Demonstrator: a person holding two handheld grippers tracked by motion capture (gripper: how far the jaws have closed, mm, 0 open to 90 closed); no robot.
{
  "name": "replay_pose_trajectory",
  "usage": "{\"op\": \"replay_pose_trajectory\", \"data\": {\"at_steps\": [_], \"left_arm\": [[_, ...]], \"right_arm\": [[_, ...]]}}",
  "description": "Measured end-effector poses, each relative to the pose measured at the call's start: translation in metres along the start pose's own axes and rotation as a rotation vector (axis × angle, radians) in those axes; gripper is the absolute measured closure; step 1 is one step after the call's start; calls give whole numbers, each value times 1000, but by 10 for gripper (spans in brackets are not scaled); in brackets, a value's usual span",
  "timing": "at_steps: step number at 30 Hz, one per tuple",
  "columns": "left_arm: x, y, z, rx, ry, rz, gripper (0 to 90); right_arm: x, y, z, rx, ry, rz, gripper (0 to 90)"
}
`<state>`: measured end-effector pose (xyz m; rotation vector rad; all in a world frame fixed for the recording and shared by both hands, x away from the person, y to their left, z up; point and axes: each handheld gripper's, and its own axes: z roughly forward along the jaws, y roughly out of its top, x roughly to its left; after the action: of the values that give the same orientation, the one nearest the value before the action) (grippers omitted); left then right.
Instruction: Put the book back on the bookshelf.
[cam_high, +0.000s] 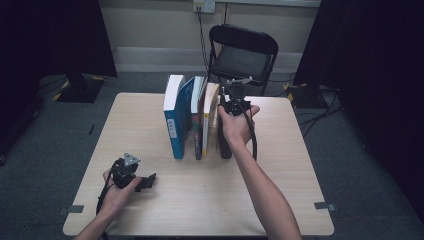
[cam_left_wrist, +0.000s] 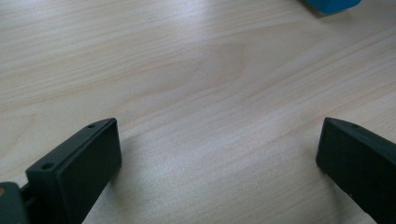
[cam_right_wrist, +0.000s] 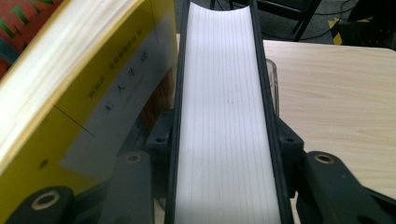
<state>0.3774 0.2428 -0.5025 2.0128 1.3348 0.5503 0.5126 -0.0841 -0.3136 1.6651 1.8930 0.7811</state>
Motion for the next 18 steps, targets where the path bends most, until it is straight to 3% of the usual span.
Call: {"op": "replay_pose_trajectory", "data": {"at_steps": [9,18], "left_arm": [[0,0,0,0,-1,1,0],[0,0,0,0,-1,1,0]], "right_arm": [[3,5,6,-15,-16,6,542],[8,5,13,-27,-34,-18,541]]}}
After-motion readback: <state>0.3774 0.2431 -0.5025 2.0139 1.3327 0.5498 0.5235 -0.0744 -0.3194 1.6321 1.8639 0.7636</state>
